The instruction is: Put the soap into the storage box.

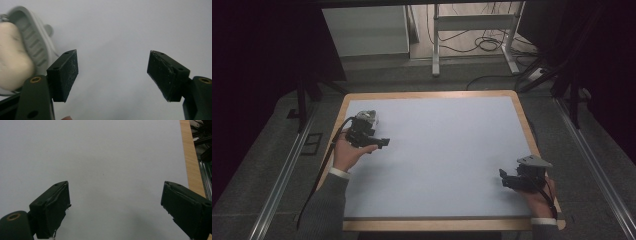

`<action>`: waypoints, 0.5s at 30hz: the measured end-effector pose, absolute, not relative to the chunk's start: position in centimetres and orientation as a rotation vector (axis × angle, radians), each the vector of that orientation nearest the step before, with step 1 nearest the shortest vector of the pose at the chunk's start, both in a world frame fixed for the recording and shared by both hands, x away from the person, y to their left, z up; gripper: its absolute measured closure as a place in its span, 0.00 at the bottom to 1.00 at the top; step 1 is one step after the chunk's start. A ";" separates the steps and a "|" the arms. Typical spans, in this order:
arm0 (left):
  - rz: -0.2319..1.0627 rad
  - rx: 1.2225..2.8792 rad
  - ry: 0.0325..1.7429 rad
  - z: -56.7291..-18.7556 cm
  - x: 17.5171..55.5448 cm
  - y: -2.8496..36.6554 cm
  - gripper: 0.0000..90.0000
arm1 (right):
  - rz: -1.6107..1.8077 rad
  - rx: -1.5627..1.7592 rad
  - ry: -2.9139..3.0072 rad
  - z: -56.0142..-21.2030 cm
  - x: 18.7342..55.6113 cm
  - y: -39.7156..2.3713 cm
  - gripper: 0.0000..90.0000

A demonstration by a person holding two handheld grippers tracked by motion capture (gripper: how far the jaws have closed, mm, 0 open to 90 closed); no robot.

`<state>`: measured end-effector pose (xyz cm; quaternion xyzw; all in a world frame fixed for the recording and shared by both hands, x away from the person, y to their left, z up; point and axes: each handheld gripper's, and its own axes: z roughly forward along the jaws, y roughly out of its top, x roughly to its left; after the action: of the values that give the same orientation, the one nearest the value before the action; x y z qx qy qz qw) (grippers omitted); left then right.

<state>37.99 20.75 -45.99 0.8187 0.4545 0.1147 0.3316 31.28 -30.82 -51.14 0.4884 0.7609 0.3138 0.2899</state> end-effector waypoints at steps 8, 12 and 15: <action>0.279 2.164 1.153 -48.4 35.1 19.8 0.27 | 0.835 1.301 2.031 -51.1 31.3 -30.8 0.09; 0.270 2.156 1.155 -49.4 34.0 19.9 0.27 | 0.837 1.300 2.029 -51.1 31.2 -30.7 0.09; 0.255 2.139 1.166 -50.2 33.2 20.2 0.27 | 0.834 1.299 2.030 -51.1 31.2 -30.7 0.09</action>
<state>33.21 20.17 -50.18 0.8216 0.4478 0.0979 0.3390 31.24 -30.69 -51.11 0.4872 0.7615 0.3129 0.2912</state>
